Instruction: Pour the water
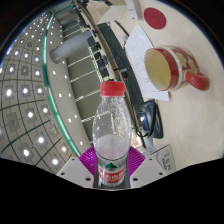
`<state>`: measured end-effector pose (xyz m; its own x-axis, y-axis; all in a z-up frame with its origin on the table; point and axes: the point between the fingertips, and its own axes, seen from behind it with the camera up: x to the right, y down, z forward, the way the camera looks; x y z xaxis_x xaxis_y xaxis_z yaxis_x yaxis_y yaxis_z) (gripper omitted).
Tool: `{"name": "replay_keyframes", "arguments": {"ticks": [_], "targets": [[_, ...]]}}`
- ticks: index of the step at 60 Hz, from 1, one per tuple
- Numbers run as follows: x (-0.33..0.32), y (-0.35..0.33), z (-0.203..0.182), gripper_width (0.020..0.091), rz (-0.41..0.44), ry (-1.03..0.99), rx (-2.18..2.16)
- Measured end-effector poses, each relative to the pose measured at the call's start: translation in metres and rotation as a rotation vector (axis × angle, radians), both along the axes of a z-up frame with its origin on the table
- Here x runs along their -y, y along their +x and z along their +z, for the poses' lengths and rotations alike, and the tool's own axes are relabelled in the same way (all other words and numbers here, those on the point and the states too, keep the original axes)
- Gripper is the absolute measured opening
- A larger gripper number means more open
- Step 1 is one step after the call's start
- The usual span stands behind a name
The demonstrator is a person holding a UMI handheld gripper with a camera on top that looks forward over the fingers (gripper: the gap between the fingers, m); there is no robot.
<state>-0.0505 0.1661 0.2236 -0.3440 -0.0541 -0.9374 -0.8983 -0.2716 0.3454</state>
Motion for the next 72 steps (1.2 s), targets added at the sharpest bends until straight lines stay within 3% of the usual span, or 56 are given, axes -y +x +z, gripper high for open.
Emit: {"name": "replay_keyframes", "arguments": {"ticks": [9, 18, 29, 38, 55, 63, 72], "targets": [[-0.008, 0.016, -0.024, 0.0358, -0.010, -0.061, -0.216], [-0.007, 0.009, -0.033, 0.0356, 0.037, -0.090, -0.210], [0.001, 0.006, -0.015, 0.0357, 0.111, -0.073, -0.062], [0.004, 0.025, 0.009, 0.0358, 0.150, 0.026, 0.344], [-0.006, 0.160, 0.065, 0.0358, -0.014, 0.212, 1.303], [-0.009, 0.221, 0.048, 0.0358, -0.069, 0.202, 1.644], [-0.008, 0.267, -0.014, 0.0358, -0.031, 0.144, 1.870]]}}
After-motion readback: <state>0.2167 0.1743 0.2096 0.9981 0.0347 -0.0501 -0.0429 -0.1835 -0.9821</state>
